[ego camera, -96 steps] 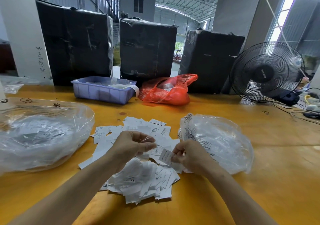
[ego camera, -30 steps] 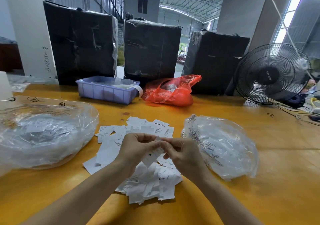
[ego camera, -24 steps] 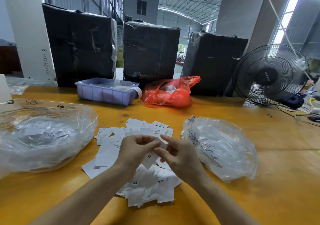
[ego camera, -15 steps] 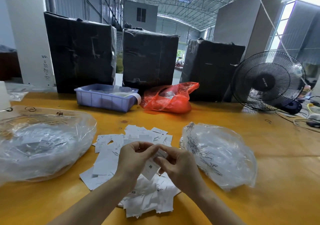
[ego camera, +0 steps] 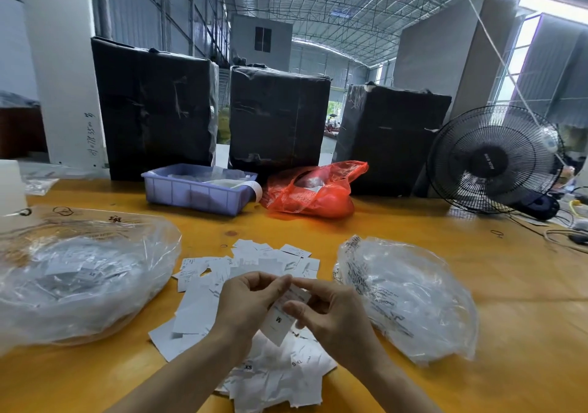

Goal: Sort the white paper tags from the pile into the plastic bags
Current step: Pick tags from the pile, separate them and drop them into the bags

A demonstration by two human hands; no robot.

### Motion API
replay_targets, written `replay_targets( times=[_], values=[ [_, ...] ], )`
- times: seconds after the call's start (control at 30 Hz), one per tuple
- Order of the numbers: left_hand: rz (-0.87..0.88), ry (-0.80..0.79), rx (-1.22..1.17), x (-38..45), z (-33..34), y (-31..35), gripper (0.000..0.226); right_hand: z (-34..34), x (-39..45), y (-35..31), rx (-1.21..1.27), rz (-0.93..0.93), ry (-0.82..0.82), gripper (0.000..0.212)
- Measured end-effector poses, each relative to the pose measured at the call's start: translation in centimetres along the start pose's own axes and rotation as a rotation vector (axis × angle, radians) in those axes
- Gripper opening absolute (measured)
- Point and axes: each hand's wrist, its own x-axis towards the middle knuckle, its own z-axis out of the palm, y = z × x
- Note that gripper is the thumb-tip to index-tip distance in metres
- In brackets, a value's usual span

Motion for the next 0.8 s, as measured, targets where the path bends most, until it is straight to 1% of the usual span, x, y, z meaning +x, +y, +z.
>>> replay_targets(
  times=[0.13, 0.23, 0.33, 0.4, 0.43, 0.5, 0.53, 0.57, 0.63, 0.67, 0.7, 0.73, 0.8],
  values=[
    [-0.009, -0.003, -0.019, -0.1, 0.0, 0.2, 0.027, -0.3, 0.1, -0.3, 0.097, 0.034, 0.021, 0.027],
    [-0.020, -0.029, -0.001, -0.2, 0.2, 0.4, 0.029, -0.7, 0.2, -0.2, 0.140, 0.046, 0.076, 0.013],
    [-0.085, -0.140, 0.087, -0.3, 0.1, 0.7, 0.030, -0.9, 0.4, -0.1, 0.146, 0.063, 0.146, 0.010],
    [-0.139, -0.246, 0.106, -0.3, -0.1, 0.8, 0.027, -1.0, 0.4, 0.0, 0.144, 0.075, 0.178, 0.008],
    [-0.141, -0.274, 0.136, -0.3, -0.1, 1.0, 0.022, -1.1, 0.4, 0.0, 0.139, 0.080, 0.183, 0.008],
    [-0.106, -0.268, 0.216, 0.0, -0.4, 1.6, 0.009, -1.3, 0.5, -0.1, 0.088, 0.067, 0.179, 0.009],
    [-0.074, -0.240, 0.244, 0.3, -0.8, 2.1, 0.005, -1.7, 0.6, 0.0, 0.029, 0.036, 0.196, 0.010],
    [-0.029, -0.196, 0.267, 0.8, -1.4, 2.8, 0.005, -2.4, 0.8, 0.1, -0.060, -0.014, 0.243, 0.010],
    [0.109, -0.065, 0.327, 2.0, -3.6, 4.4, 0.015, -4.7, 1.2, 0.6, -0.339, -0.110, 0.406, 0.011],
    [0.186, 0.022, 0.389, 2.6, -5.0, 5.2, 0.023, -6.2, 1.4, 1.1, -0.504, -0.118, 0.465, 0.011],
    [0.254, 0.129, 0.481, 3.4, -6.8, 5.9, 0.029, -7.8, 1.5, 1.8, -0.651, -0.071, 0.481, 0.012],
    [0.303, 0.244, 0.605, 4.2, -8.6, 6.3, 0.032, -9.2, 1.6, 2.6, -0.776, 0.032, 0.444, 0.014],
    [0.337, 0.454, 0.846, 6.1, -12.9, 6.6, 0.023, -11.0, 1.5, 4.2, -0.956, 0.332, 0.254, 0.011]
  ],
)
